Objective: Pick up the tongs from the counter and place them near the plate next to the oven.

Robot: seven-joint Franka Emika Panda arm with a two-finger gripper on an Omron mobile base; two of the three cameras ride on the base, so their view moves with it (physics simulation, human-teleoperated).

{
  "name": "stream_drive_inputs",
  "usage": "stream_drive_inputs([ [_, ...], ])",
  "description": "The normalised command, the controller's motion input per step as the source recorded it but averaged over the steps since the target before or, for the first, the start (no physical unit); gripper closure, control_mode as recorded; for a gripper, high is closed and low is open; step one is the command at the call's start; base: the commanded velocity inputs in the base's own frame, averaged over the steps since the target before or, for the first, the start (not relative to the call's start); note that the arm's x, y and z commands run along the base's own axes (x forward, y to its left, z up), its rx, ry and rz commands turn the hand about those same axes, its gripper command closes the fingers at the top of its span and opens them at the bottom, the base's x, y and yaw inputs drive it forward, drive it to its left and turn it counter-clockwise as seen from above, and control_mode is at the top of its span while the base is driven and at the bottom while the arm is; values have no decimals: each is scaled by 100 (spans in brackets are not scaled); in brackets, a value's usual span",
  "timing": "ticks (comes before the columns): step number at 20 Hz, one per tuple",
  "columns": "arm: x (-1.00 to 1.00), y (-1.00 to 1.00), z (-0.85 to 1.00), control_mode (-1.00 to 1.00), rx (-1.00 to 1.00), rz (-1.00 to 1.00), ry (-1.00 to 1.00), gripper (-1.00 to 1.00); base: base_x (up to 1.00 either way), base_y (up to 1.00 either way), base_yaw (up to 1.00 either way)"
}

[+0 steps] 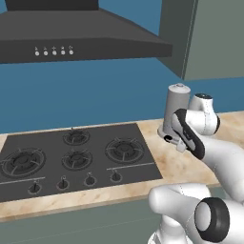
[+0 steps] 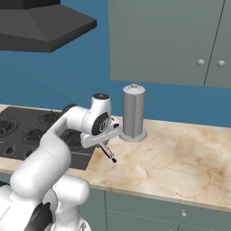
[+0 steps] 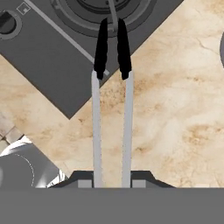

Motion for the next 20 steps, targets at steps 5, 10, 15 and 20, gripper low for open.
stream_drive_inputs([
  [5, 0, 0, 0, 100, 0, 0, 0, 100, -7, -1, 0],
  [10, 0, 0, 0, 100, 0, 0, 0, 100, -44, -3, -10],
  [15, 0, 0, 0, 100, 0, 0, 0, 100, -5, 6, -82],
  [20, 0, 0, 0, 100, 0, 0, 0, 100, 0, 8, -100],
])
